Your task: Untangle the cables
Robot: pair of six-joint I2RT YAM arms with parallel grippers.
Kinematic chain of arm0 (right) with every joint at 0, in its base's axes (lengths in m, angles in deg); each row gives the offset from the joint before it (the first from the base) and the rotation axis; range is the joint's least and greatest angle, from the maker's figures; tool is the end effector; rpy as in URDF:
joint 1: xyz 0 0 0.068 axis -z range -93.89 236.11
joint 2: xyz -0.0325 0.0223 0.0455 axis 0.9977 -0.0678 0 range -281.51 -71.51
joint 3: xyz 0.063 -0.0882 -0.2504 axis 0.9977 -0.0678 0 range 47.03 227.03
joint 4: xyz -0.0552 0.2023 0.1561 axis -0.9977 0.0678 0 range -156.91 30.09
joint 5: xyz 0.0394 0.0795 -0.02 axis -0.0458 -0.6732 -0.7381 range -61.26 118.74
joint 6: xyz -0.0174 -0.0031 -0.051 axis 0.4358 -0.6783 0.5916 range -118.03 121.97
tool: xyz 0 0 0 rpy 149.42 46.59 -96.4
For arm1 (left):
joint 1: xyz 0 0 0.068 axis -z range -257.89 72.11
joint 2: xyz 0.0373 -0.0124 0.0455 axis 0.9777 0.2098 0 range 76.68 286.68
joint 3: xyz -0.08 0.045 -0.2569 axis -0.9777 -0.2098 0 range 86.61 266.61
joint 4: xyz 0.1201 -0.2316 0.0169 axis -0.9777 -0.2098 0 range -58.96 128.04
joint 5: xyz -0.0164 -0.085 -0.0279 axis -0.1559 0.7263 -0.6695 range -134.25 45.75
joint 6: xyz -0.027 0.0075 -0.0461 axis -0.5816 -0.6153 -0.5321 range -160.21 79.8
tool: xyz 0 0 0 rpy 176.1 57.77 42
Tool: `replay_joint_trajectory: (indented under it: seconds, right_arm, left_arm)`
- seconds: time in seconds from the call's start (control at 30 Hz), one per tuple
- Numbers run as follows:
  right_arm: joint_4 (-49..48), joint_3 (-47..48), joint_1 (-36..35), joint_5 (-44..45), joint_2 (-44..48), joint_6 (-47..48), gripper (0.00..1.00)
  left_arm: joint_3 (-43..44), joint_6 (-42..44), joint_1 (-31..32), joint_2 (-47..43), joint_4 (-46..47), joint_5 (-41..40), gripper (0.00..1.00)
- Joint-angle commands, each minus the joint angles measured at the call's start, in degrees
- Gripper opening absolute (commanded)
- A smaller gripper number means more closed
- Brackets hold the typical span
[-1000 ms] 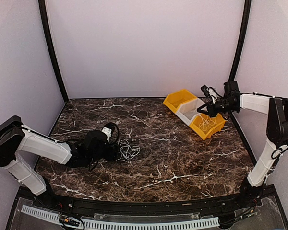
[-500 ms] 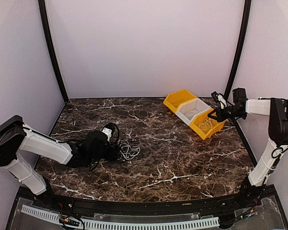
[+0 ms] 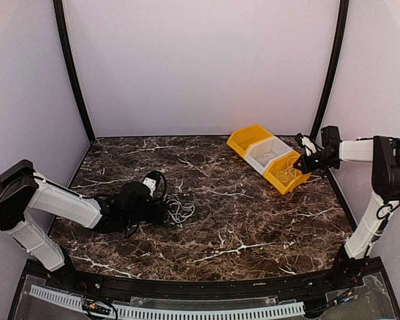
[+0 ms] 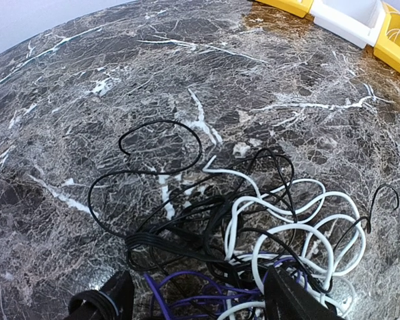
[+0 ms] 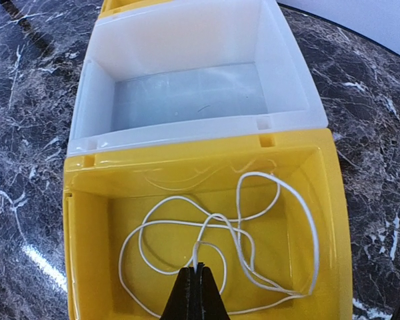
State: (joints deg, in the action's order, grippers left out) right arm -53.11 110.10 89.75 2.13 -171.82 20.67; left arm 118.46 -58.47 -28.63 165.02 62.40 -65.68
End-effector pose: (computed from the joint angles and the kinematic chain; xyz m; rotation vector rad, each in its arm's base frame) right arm 0.3655 -0.0073 0.1905 -0.5060 2.3184 0.3866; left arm 0.1981 -0.2099 0.1492 0.3482 2.0752 -0.3137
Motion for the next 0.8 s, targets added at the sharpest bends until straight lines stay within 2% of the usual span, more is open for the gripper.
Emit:
replay_joint_trajectory:
  seconds: [0.0, 0.23, 0.4, 0.53, 0.67, 0.77]
  right_arm:
    - [-2.32, -0.08, -0.75, 5.37, -0.58, -0.75, 0.00]
    - [-1.08, 1.34, -2.46, 8.61, -1.41, -0.04, 0.02]
    - [2.10, 3.73, -2.67, 8.77, 2.62, -0.06, 0.17]
    - [5.33, 6.01, -2.66, 8.88, 8.71, 1.89, 0.34]
    - [13.09, 10.01, -2.43, 7.82, 13.58, 4.25, 0.40]
    - [13.74, 8.17, -2.49, 3.61, 19.28, 4.02, 0.42]
  left_arm:
    - [0.96, -0.09, -0.30, -1.20, 0.28, 0.81, 0.70]
    - [1.50, -0.02, -0.32, -2.99, -1.61, 0.29, 0.70]
    - [3.26, 1.74, -0.30, -5.91, -5.28, -1.86, 0.70]
    - [4.61, 3.20, -0.32, -10.10, -9.12, -3.12, 0.70]
    - [5.73, 2.91, -0.34, -14.82, -13.09, -4.09, 0.71]
    - [5.27, 1.19, -0.36, -19.50, -14.92, -3.80, 0.72]
